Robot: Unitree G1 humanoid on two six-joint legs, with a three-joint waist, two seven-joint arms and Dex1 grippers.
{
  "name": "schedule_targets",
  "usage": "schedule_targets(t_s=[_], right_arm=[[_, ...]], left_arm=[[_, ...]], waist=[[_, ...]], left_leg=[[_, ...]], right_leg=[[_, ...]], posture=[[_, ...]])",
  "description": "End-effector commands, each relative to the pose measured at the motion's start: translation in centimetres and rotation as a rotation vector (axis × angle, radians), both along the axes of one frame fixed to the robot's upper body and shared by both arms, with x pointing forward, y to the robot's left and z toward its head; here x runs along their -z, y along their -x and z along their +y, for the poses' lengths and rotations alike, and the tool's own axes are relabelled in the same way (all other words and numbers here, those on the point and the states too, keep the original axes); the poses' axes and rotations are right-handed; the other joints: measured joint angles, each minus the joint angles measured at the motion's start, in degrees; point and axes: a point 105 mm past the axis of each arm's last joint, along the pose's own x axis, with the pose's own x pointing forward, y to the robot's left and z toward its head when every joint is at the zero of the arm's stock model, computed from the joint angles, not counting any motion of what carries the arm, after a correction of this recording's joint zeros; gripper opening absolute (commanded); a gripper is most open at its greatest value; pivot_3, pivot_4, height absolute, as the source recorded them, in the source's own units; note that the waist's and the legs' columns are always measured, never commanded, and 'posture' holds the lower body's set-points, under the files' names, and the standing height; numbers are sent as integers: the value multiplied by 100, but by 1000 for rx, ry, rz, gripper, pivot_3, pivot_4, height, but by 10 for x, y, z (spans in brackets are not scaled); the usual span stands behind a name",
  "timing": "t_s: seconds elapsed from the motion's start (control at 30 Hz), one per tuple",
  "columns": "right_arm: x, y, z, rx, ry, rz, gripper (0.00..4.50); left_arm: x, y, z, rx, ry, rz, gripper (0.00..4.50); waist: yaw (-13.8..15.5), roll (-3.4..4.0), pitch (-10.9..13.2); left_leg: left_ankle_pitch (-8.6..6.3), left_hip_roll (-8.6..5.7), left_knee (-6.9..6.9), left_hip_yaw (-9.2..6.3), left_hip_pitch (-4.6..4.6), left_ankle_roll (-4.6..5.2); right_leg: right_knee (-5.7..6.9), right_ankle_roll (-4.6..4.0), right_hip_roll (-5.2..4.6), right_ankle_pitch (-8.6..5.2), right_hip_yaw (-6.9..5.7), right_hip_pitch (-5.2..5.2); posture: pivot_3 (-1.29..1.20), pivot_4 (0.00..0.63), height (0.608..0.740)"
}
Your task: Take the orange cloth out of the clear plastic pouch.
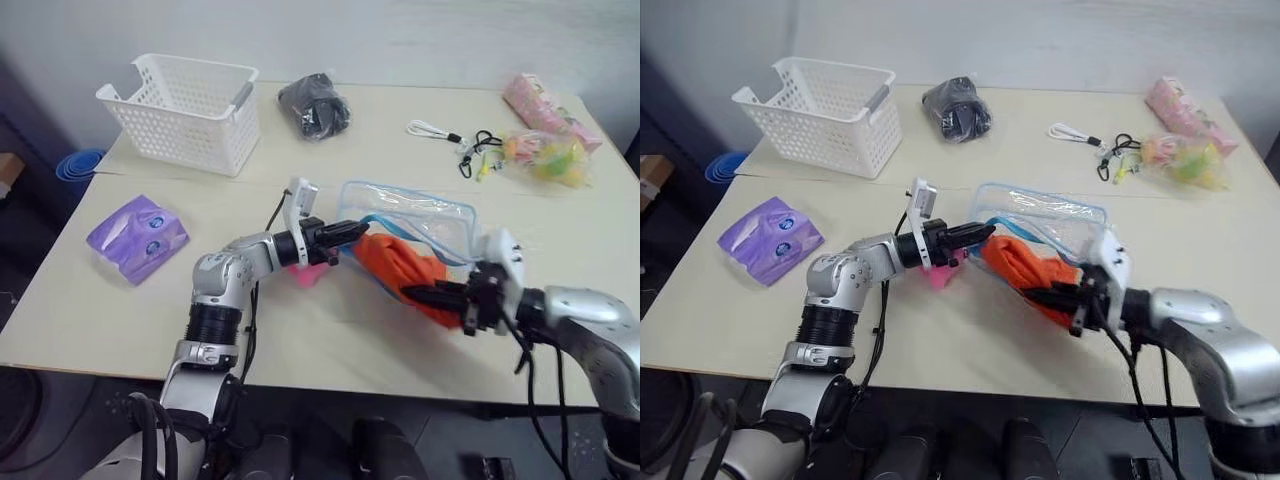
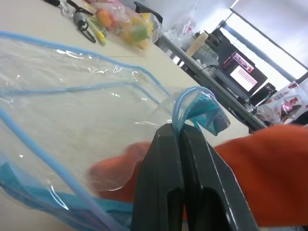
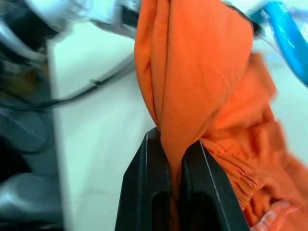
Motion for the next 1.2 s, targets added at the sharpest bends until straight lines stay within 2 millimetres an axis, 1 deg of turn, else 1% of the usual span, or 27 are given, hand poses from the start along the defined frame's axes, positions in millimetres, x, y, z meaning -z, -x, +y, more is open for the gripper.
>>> schedule_targets(t_s=[0.03, 0.17, 0.27, 0.33, 0.37, 0.4, 0.43, 0.5, 0.53, 0.6, 0.63, 0.7, 0.77, 0.8, 0.83, 0.87, 0.9, 0.93, 0.97, 1.03, 1.07, 1.13, 1.2], right_arm=[[-23, 22, -13, 7, -45, -37, 55], [-54, 35, -60, 195, -78, -70, 55], [-85, 39, -95, 328, -73, -131, 55], [-100, 37, -119, 422, 15, -198, 55], [-108, 30, -138, 492, 112, -286, 55], [-119, 20, -158, 565, 242, -424, 55], [-126, 14, -169, 586, 341, -521, 55], [-115, 1, -188, 564, 575, -593, 55], [-106, -4, -195, 535, 653, -617, 55], [-86, -14, -211, 525, 766, -663, 55], [-77, -18, -215, 515, 802, -706, 55], [-57, -25, -216, 489, 842, -748, 55], [-20, -28, -215, 430, 871, -691, 55], [-4, -26, -214, 406, 864, -662, 55], [15, -21, -212, 379, 822, -601, 55], [27, -16, -211, 365, 793, -561, 55], [40, -9, -208, 345, 756, -500, 311], [47, -4, -207, 331, 733, -462, 624], [50, 1, -207, 330, 704, -423, 857], [41, 9, -200, 308, 650, -476, 1503], [35, 13, -199, 334, 603, -474, 1909], [31, 25, -196, 321, 571, -440, 2582], [26, 40, -182, 334, 469, -392, 3340]], left_arm=[[-3, 8, -1, 27, -25, -45, 0], [4, 13, 3, 39, -67, -61, 0], [10, 19, 5, 58, -97, -78, 0], [14, 23, 6, 81, -115, -77, 0], [16, 26, 6, 96, -127, -86, 0], [19, 28, 6, 104, -137, -94, 0], [20, 29, 6, 107, -146, -101, 0], [25, 30, 6, 112, -170, -119, 0], [27, 30, 6, 116, -185, -129, 0], [31, 29, 7, 122, -210, -152, 0], [32, 29, 7, 122, -215, -159, 0], [32, 28, 8, 125, -219, -176, 0], [33, 28, 8, 129, -230, -196, 0], [34, 27, 8, 128, -241, -209, 0], [37, 26, 9, 118, -259, -214, 0], [39, 26, 10, 123, -281, -224, 0], [43, 25, 12, 123, -312, -231, 229], [45, 25, 14, 123, -332, -235, 476], [47, 30, 15, 153, -337, -224, 690], [45, 41, 18, 227, -335, -234, 1269], [42, 43, 22, 242, -339, -254, 1618], [34, 46, 30, 255, -322, -294, 2197], [26, 52, 42, 275, -291, -345, 2841]], waist=[[0, -1, 0], [-6, 0, 1], [-16, 0, 1], [-15, 0, 1], [-13, 0, 0], [-24, 0, 0], [-28, 0, 0], [-25, 0, 0], [-29, 0, 1], [-36, -3, 2], [-37, -3, 1], [-38, -3, 2], [-40, 0, 0], [-41, 0, 0], [-42, 0, 0], [-40, 0, 0], [-36, 0, 0], [-32, 2, 0], [-30, 3, -1], [-42, 12, -3], [-65, 13, -3], [-95, 20, -5], [-103, 22, -6]], left_leg=[[0, 0, 0, 0, 1, 0], [0, 1, -1, 3, 7, 0], [-1, 3, -3, 13, 18, 1], [0, 4, -4, 14, 19, 2], [0, 4, -6, 17, 20, 2], [-1, 4, -7, 18, 21, 3], [-2, 3, -7, 29, 23, 6], [-5, 1, -7, 53, 27, 17], [-6, 1, -7, 59, 32, 19], [-7, 6, -8, 66, 33, 19], [-7, 5, -8, 70, 35, 19], [-7, 6, -7, 78, 35, 19], [-5, 7, -6, 83, 35, 16], [-4, 8, -6, 84, 36, 14], [-3, 9, -6, 84, 36, 13], [-3, 9, -5, 85, 36, 12], [-3, 9, -5, 84, 37, 12], [-3, 9, -5, 84, 36, 12], [-3, 9, -5, 84, 36, 12], [-4, 8, -6, 84, 37, 13], [-5, 9, -6, 84, 42, 13], [-6, 14, -8, 83, 44, 11], [-8, 20, -12, 78, 53, 5]], right_leg=[[-5, 0, -1, 0, 0, 2], [-12, 0, -1, 0, 5, 5], [-12, 0, 0, 0, 16, 11], [-14, 0, 2, 0, 17, 13], [-14, 0, 2, 0, 20, 12], [-16, 0, 3, 0, 22, 13], [-19, 0, 5, 0, 28, 12], [-24, 0, 6, 0, 48, 11], [-23, 1, 6, 0, 53, 11], [-24, 1, 11, 0, 57, 9], [-23, 2, 11, 1, 60, 8], [-17, 3, 11, 1, 66, 2], [-11, 3, 11, 1, 69, -5], [-6, 3, 11, 1, 70, -6], [-7, 3, 13, 1, 70, -7], [-6, 3, 13, 1, 71, -6], [-7, 3, 13, 1, 72, -6], [-7, 3, 13, 1, 73, -6], [-8, 3, 13, 1, 74, -5], [-10, 3, 12, 1, 77, -3], [-10, 3, 12, 1, 77, 1], [-10, 2, 13, 1, 78, 2], [-9, 2, 17, 1, 75, 9]], posture=[[0, 150, 740], [0, 150, 740], [0, 150, 740], [0, 150, 740], [0, 150, 740], [0, 150, 740], [0, 150, 740], [0, 150, 740], [0, 150, 740], [0, 150, 740], [0, 150, 740], [0, 150, 740], [0, 150, 740], [0, 150, 740], [0, 150, 740], [0, 150, 740], [0, 150, 740], [0, 150, 740], [0, 150, 740], [0, 150, 740], [0, 150, 740], [0, 150, 740], [0, 150, 740]])
